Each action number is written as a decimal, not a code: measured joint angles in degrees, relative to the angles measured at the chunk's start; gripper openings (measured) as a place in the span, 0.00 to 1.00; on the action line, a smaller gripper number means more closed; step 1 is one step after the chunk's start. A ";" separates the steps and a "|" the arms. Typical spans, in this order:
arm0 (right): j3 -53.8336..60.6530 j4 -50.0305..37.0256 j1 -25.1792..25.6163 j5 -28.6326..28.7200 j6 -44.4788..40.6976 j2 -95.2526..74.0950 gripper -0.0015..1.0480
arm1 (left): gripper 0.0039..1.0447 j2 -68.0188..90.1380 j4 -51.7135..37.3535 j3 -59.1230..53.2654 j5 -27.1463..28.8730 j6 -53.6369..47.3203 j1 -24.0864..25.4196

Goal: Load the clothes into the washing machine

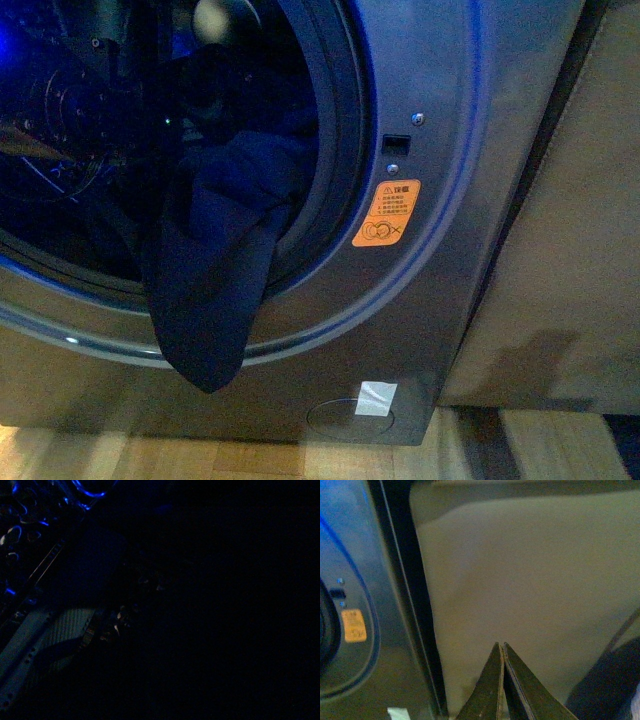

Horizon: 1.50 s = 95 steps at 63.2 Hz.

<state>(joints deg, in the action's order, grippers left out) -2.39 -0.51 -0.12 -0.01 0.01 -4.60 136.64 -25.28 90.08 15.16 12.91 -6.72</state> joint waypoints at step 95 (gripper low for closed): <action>2.08 0.59 0.00 -0.04 0.02 4.35 0.02 | 0.94 -23.19 -26.10 -39.69 -24.46 -11.41 3.30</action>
<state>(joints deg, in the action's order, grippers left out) -0.32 0.08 -0.12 -0.05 0.03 -0.25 113.45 -51.37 50.39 -9.30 1.50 -3.42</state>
